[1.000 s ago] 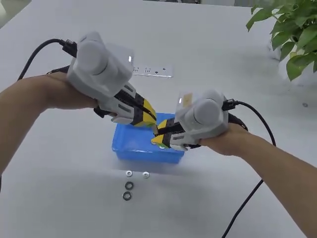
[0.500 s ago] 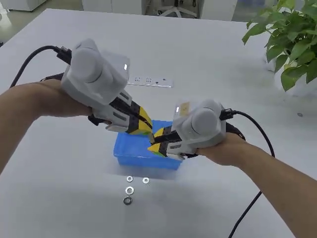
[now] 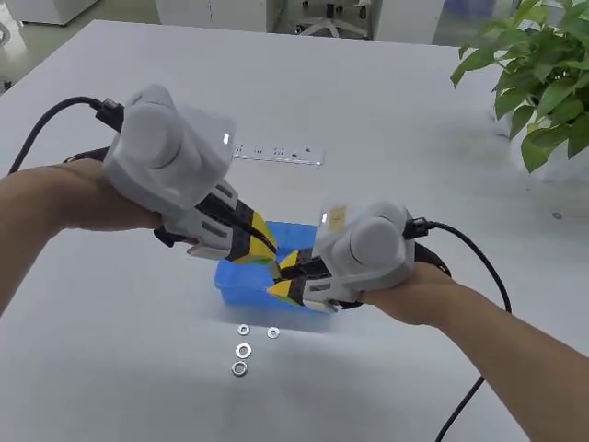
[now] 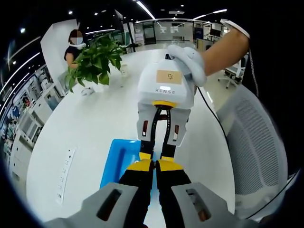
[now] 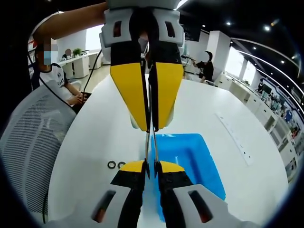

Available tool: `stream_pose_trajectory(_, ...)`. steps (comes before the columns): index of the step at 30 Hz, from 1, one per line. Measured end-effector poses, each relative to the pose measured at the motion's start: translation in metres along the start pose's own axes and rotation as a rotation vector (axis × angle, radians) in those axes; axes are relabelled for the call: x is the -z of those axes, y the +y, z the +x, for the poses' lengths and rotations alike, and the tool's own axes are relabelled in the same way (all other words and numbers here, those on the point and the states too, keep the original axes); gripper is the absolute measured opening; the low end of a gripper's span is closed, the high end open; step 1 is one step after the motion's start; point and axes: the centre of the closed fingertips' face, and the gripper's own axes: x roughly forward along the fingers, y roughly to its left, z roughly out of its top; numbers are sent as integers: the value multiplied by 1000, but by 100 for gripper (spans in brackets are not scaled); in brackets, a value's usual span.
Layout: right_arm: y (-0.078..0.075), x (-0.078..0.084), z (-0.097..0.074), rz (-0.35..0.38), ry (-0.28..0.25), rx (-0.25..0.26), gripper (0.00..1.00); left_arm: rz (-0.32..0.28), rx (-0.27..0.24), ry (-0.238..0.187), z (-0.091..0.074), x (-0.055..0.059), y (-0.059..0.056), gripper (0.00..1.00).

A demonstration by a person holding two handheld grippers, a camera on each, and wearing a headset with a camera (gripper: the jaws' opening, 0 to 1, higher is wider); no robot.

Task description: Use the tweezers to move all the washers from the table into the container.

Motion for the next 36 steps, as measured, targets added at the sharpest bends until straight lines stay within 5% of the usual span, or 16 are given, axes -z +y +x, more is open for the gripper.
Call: stream_pose_trajectory(36, 33, 33, 30, 33, 26, -72, 12, -45, 73, 52, 28, 34, -27, 6)
